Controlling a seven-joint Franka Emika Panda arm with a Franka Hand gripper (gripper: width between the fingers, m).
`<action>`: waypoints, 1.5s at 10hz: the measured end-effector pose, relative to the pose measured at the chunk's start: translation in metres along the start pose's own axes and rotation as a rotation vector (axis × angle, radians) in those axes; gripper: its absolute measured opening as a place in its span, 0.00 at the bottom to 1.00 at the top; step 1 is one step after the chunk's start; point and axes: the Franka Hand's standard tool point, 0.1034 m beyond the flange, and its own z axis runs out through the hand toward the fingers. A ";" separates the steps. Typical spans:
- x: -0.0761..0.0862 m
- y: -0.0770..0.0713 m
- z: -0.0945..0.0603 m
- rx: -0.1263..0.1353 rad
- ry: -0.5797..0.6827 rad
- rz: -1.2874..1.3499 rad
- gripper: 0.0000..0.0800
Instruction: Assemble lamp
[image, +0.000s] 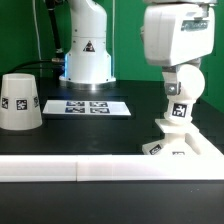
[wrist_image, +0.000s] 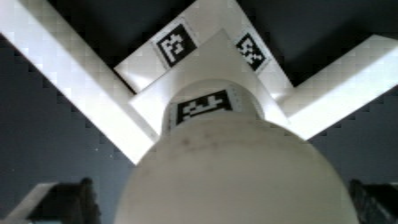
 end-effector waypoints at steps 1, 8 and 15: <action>0.000 0.002 -0.001 -0.003 0.001 -0.037 0.87; 0.001 0.004 -0.001 -0.017 0.012 -0.033 0.72; -0.002 0.009 -0.001 -0.023 0.039 0.534 0.72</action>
Offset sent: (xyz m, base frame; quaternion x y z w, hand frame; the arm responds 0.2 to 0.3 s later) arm -0.0016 0.0103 -0.0003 -0.0077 0.0294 0.0385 0.9988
